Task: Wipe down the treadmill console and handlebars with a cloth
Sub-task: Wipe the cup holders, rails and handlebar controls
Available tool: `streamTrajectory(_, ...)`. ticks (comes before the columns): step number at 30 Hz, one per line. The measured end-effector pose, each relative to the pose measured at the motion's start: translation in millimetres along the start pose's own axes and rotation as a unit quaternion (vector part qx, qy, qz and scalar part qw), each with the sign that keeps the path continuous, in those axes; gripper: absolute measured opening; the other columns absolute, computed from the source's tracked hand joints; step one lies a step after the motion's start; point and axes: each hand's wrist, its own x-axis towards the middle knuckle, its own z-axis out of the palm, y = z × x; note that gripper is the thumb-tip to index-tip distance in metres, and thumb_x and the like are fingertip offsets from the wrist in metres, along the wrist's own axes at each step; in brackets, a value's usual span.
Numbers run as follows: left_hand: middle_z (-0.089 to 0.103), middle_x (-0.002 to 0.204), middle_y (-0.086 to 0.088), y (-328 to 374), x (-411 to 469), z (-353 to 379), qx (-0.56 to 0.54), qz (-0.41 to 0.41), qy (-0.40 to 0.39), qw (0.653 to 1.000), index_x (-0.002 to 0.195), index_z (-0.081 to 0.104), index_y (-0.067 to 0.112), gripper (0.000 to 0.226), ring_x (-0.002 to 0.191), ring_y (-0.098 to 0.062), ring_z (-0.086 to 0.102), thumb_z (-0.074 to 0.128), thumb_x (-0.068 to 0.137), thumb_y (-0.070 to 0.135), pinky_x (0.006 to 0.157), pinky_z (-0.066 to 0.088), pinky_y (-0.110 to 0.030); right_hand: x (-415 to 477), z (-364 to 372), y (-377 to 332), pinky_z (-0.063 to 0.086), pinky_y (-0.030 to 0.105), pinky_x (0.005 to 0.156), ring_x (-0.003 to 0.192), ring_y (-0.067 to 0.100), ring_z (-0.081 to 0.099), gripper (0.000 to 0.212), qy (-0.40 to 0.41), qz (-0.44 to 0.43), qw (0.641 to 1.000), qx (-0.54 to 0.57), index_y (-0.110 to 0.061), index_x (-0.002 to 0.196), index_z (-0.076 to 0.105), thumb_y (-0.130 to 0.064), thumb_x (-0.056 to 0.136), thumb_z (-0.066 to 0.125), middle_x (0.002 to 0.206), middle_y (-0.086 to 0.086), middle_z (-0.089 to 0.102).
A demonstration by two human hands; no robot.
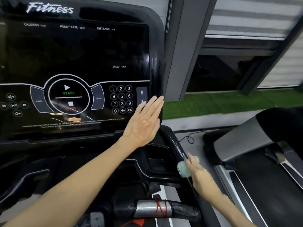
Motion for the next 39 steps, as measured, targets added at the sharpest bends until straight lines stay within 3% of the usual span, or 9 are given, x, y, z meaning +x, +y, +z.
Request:
streamTrajectory(2, 0.013, 0.163, -0.010, 3.0, 2.9, 5.8, 0.013, -0.022, -0.011, 1.000, 0.154, 0.013, 0.001, 0.062, 0.150, -0.024, 0.015, 0.033, 0.101, 0.028, 0.119, 0.018, -0.041, -13.7, 8.9, 5.5, 0.049, 0.027, 0.094, 0.131, 0.035, 0.045, 0.064, -0.022, 0.016, 1.000, 0.000, -0.012, 0.137, 0.044, 0.018, 0.081, 0.044, 0.152, 0.005, 0.032)
streamTrajectory(6, 0.002, 0.164, -0.012, 4.4, 4.6, 10.0, 0.032, -0.031, -0.015, 0.999, 0.154, 0.004, -0.001, 0.063, 0.151, -0.025, 0.009, 0.025, 0.104, 0.030, 0.119, 0.017, -0.041, -26.4, 13.3, 13.1, 0.005, 0.003, 0.108, 0.146, 0.029, 0.012, 0.053, -0.038, 0.070, 0.995, 0.054, -0.017, 0.145, 0.041, 0.004, 0.096, 0.046, 0.158, 0.008, 0.016)
streamTrajectory(12, 0.002, 0.164, -0.014, 7.0, 5.4, 13.1, 0.068, -0.035, -0.017, 0.997, 0.154, 0.000, -0.002, 0.063, 0.151, -0.027, 0.009, 0.024, 0.104, 0.029, 0.119, 0.019, -0.041, 39.6, 10.3, 13.8, 0.019, 0.020, 0.113, 0.146, 0.033, 0.016, 0.054, -0.093, 0.045, 0.994, 0.027, -0.016, 0.150, 0.031, 0.001, 0.098, 0.033, 0.160, 0.015, 0.007)
streamTrajectory(16, 0.004, 0.164, -0.013, 9.2, 5.8, 15.2, 0.078, -0.043, -0.017, 0.996, 0.154, 0.003, -0.001, 0.062, 0.151, -0.026, 0.010, 0.025, 0.104, 0.027, 0.119, 0.019, -0.041, 100.8, 8.1, 11.3, 0.042, 0.038, 0.098, 0.126, 0.042, 0.046, 0.047, -0.106, 0.041, 0.993, 0.010, -0.016, 0.149, 0.030, -0.010, 0.102, 0.031, 0.158, 0.019, 0.014)
streamTrajectory(23, 0.005, 0.164, -0.011, 12.4, 5.8, 15.5, 0.102, -0.050, -0.016, 0.993, 0.154, 0.005, 0.000, 0.061, 0.151, -0.024, 0.010, 0.025, 0.103, 0.027, 0.119, 0.018, -0.040, 192.9, 10.3, 1.4, 0.029, 0.030, 0.107, 0.135, 0.035, 0.037, 0.052, -0.169, 0.029, 0.985, -0.032, -0.014, 0.148, 0.036, -0.004, 0.097, 0.039, 0.152, 0.021, 0.029)
streamTrajectory(27, 0.007, 0.164, -0.010, 12.2, 5.4, 14.9, 0.106, -0.053, -0.016, 0.993, 0.154, 0.007, 0.000, 0.061, 0.151, -0.024, 0.011, 0.026, 0.103, 0.027, 0.119, 0.017, -0.040, 157.4, 3.8, 2.0, 0.039, 0.037, 0.102, 0.128, 0.039, 0.045, 0.047, -0.123, 0.002, 0.992, -0.004, -0.014, 0.145, 0.040, -0.007, 0.098, 0.040, 0.153, 0.019, 0.029)
streamTrajectory(32, 0.008, 0.164, -0.011, 12.1, 5.3, 15.8, 0.107, -0.047, -0.012, 0.993, 0.154, 0.008, -0.001, 0.060, 0.151, -0.025, 0.012, 0.026, 0.103, 0.026, 0.119, 0.018, -0.041, 58.5, 12.9, 33.4, 0.051, 0.031, 0.071, 0.080, 0.031, 0.066, 0.037, -0.082, -0.050, 0.995, 0.036, -0.026, 0.135, 0.049, -0.025, 0.098, 0.042, 0.147, 0.004, 0.034)
streamTrajectory(36, 0.010, 0.164, -0.011, 11.4, 5.4, 17.0, 0.105, -0.048, 0.000, 0.993, 0.154, 0.010, -0.001, 0.059, 0.151, -0.025, 0.014, 0.026, 0.103, 0.026, 0.119, 0.021, -0.041, 11.1, 13.9, 38.2, 0.055, 0.028, 0.064, 0.071, 0.022, 0.069, 0.037, -0.065, -0.031, 0.996, 0.044, -0.023, 0.131, 0.056, -0.031, 0.096, 0.054, 0.147, 0.004, 0.037)
streamTrajectory(39, 0.011, 0.164, -0.011, 11.9, 5.0, 16.5, 0.100, -0.047, 0.004, 0.994, 0.154, 0.011, -0.001, 0.060, 0.150, -0.024, 0.015, 0.028, 0.103, 0.025, 0.118, 0.022, -0.041, 29.9, 17.1, 27.4, 0.058, 0.038, 0.074, 0.092, 0.030, 0.068, 0.038, -0.062, -0.014, 0.998, 0.030, -0.019, 0.133, 0.054, -0.031, 0.097, 0.050, 0.149, 0.010, 0.033)
